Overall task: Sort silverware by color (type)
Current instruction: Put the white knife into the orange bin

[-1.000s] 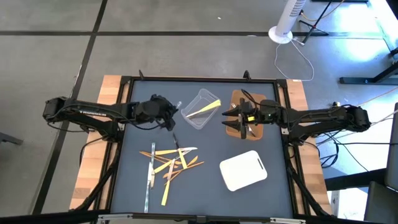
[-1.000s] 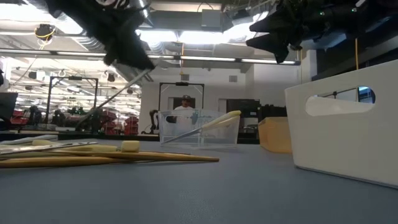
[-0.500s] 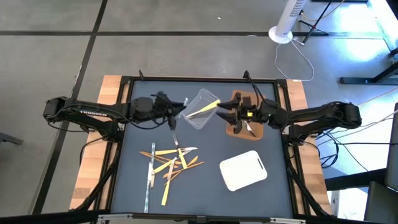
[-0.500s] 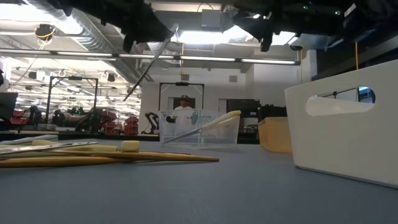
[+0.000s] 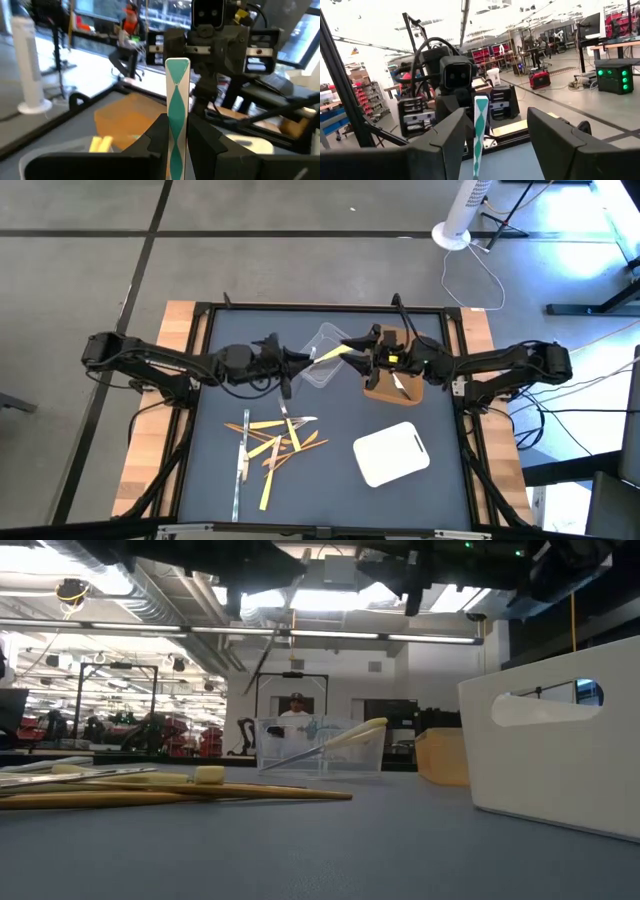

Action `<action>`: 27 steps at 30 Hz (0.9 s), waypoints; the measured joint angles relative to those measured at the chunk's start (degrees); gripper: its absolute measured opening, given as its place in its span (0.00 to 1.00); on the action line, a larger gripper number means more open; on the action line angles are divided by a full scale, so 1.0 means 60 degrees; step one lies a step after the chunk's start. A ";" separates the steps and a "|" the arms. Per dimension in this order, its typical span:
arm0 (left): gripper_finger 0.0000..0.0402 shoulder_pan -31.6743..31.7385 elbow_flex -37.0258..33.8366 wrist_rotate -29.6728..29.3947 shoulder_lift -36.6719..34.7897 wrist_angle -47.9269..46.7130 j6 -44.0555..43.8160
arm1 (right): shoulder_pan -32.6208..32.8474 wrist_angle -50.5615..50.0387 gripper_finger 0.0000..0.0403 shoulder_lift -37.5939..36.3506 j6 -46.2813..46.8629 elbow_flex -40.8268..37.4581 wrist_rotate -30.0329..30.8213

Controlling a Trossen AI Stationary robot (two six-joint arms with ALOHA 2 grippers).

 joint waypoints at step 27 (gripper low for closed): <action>0.13 -0.0289 -0.0004 -0.3166 0.1914 0.2891 0.0779 | 0.0393 -0.2049 0.49 0.2344 0.0000 0.2694 0.2022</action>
